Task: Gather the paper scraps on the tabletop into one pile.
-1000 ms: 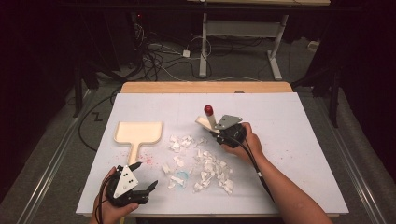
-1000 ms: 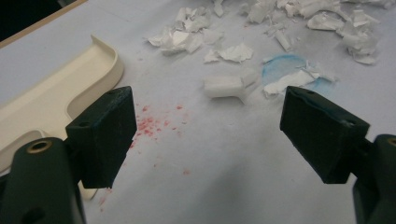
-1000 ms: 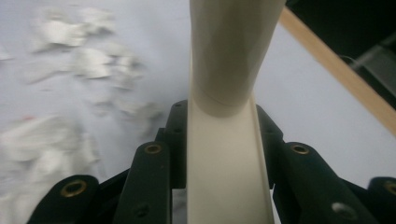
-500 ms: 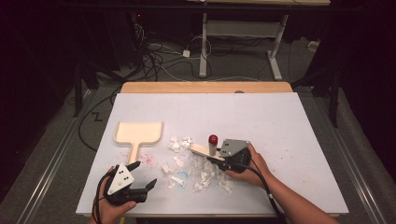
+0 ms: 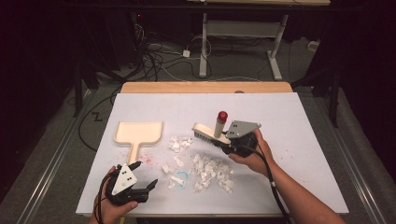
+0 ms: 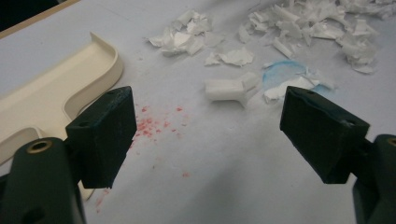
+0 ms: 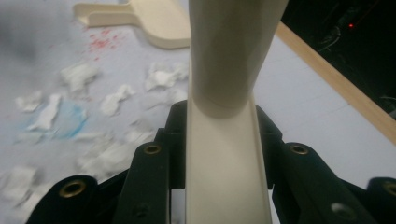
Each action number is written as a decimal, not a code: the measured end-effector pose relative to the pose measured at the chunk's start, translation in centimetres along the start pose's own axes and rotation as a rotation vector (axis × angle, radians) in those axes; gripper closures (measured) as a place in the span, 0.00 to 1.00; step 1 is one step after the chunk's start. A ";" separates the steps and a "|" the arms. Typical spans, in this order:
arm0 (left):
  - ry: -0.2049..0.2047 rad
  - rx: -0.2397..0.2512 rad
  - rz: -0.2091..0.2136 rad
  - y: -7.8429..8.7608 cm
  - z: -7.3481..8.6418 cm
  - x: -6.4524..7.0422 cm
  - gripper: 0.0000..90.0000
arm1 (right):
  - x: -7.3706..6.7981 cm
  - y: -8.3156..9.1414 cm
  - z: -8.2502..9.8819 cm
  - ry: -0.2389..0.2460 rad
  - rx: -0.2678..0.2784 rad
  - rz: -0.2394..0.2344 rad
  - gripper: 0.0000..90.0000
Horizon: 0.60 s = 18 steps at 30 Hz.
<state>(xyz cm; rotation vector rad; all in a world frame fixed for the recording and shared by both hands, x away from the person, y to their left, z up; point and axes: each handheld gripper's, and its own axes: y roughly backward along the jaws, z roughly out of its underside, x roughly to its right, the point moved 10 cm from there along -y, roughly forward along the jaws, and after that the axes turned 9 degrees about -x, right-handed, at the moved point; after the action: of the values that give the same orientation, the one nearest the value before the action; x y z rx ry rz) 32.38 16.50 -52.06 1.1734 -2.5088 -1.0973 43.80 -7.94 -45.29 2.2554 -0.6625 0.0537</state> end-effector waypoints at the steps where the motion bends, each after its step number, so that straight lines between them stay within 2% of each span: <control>1: -0.009 -0.006 -0.004 0.0 0.1 0.0 0.20 | 1.1 -0.7 -0.8 0.000 0.005 0.025 0.76; 3: -0.009 -0.004 -0.006 0.0 0.0 0.0 0.20 | 1.5 -1.0 -1.0 0.004 0.003 0.034 0.76; 4: -0.005 -0.001 -0.006 0.1 0.0 -0.1 0.20 | 2.5 -2.3 -1.7 0.016 -0.018 0.061 0.76; 5: -0.005 -0.001 -0.006 0.1 0.0 -0.1 0.20 | 2.5 -2.3 -1.7 0.016 -0.018 0.061 0.76; 6: 0.002 -0.001 -0.005 0.0 0.0 -0.2 0.20 | 3.2 -3.8 -2.1 0.011 -0.037 0.065 0.76; 7: 0.004 -0.006 -0.004 -0.1 0.1 -0.2 0.20 | 3.2 -3.8 -2.1 0.011 -0.037 0.065 0.76; 10: 0.009 -0.020 -0.003 -0.4 0.2 -0.1 0.20 | 3.9 -6.9 -3.0 0.023 -0.078 0.083 0.76; 14: 0.013 -0.025 -0.006 -0.4 0.2 0.1 0.20 | 3.7 -9.4 -3.8 0.035 -0.088 0.056 0.76; 17: 0.000 -0.031 -0.011 -0.4 0.3 0.3 0.20 | 2.8 -10.7 -4.1 0.065 -0.109 0.042 0.76; 18: -0.004 -0.033 -0.014 -0.4 0.4 0.3 0.20 | 2.3 -11.1 -4.1 0.058 -0.114 0.025 0.76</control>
<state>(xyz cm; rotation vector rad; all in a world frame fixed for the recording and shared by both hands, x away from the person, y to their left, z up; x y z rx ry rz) 32.28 16.30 -52.65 1.1833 -2.4796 -1.1415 51.78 0.16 -49.31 2.1284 -0.6470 0.0918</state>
